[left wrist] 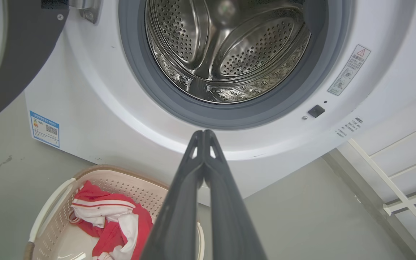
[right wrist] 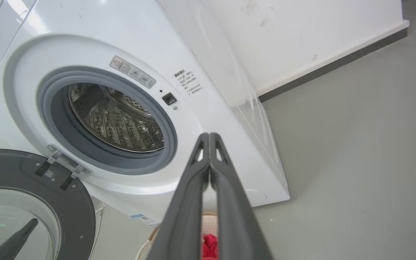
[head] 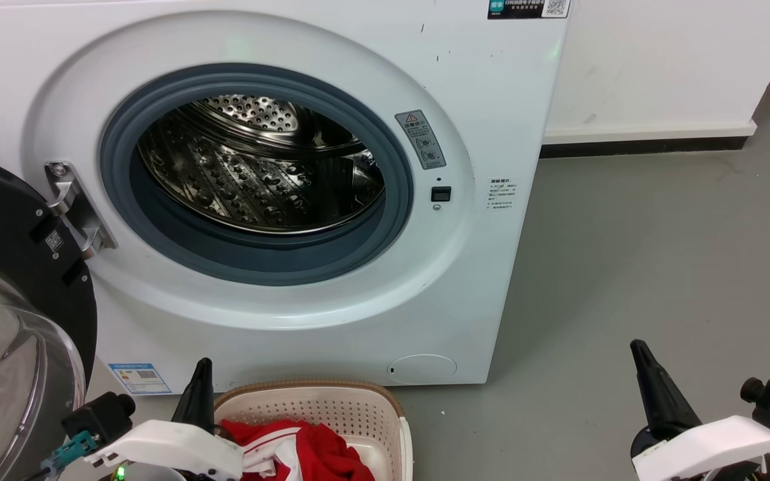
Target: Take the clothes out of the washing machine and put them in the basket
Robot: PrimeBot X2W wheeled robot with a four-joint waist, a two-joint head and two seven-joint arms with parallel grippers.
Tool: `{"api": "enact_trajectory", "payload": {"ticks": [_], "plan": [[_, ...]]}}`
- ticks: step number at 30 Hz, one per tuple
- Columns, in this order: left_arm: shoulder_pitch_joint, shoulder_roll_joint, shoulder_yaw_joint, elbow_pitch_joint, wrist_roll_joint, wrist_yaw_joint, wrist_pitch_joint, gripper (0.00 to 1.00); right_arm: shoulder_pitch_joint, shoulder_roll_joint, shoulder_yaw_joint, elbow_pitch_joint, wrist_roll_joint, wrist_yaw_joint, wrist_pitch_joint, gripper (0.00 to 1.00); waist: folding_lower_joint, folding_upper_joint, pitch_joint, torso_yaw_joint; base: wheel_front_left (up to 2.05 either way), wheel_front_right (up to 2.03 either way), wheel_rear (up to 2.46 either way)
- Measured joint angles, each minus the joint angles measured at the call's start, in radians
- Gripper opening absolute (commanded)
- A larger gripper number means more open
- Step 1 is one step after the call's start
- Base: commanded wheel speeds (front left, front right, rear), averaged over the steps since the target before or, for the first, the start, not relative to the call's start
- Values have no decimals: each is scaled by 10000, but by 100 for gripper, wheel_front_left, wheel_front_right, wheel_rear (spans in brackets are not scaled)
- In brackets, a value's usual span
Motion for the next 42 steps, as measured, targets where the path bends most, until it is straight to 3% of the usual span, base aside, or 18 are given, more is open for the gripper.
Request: {"api": "enact_trajectory", "payload": {"ticks": [19, 42], "plan": [[-290, -192, 464, 98, -2752, -374, 552, 0, -481, -69, -163, 581, 3083, -2, 132, 0, 0, 0, 87, 46, 0, 0, 0], [-503, -343, 859, 199, -5193, -665, 1014, 0, -915, -94, -374, 1104, 5749, -2, 313, 0, 0, 0, 183, 99, 0, 0, 0]]}}
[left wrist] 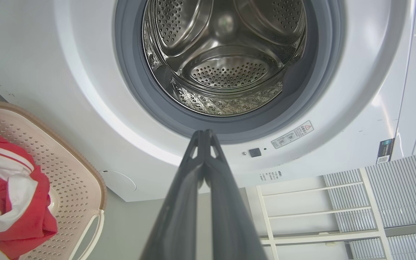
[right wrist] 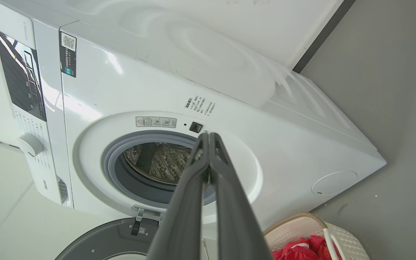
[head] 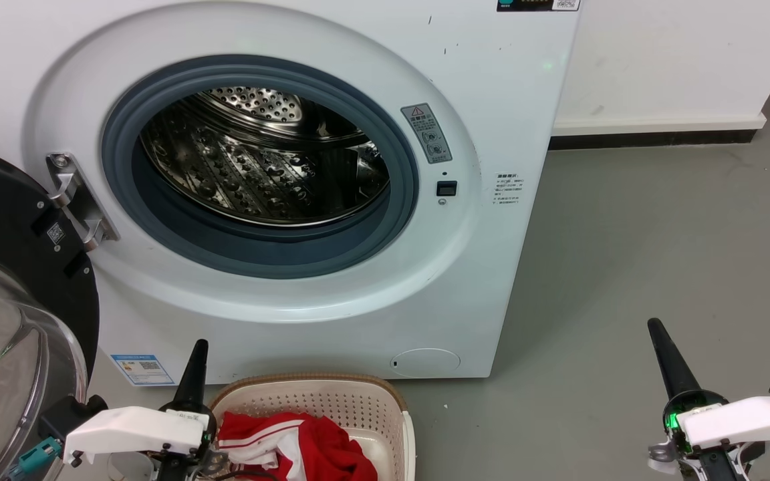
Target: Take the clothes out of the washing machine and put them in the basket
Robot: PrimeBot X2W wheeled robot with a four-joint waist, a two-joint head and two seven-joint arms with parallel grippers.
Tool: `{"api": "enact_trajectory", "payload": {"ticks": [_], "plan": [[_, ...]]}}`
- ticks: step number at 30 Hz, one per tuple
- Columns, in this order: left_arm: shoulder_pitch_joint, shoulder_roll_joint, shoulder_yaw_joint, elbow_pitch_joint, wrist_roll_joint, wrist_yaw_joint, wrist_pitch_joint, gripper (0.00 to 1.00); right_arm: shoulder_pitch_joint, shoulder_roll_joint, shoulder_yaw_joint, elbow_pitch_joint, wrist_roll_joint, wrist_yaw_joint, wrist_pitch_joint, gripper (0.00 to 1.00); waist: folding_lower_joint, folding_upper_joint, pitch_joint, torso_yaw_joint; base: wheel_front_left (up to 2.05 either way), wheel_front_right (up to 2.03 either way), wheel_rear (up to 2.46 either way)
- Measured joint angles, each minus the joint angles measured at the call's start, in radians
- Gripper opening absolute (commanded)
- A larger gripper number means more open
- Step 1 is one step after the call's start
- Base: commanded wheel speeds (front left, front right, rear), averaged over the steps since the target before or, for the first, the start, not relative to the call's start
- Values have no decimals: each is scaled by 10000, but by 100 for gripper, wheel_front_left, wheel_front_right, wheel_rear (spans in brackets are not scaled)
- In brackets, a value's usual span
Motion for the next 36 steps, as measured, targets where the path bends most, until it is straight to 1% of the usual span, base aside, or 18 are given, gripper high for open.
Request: {"api": "enact_trajectory", "payload": {"ticks": [18, 36], "plan": [[-190, -117, 267, 59, -1592, -240, 330, 0, -286, 2, -180, 349, 1728, 0, 142, 0, 0, 0, 75, 40, 0, 0, 0], [-312, -209, 500, 113, -2980, -420, 593, 0, -536, 15, -349, 644, 3198, 0, 295, 0, 0, 0, 149, 80, 0, 0, 0]]}}
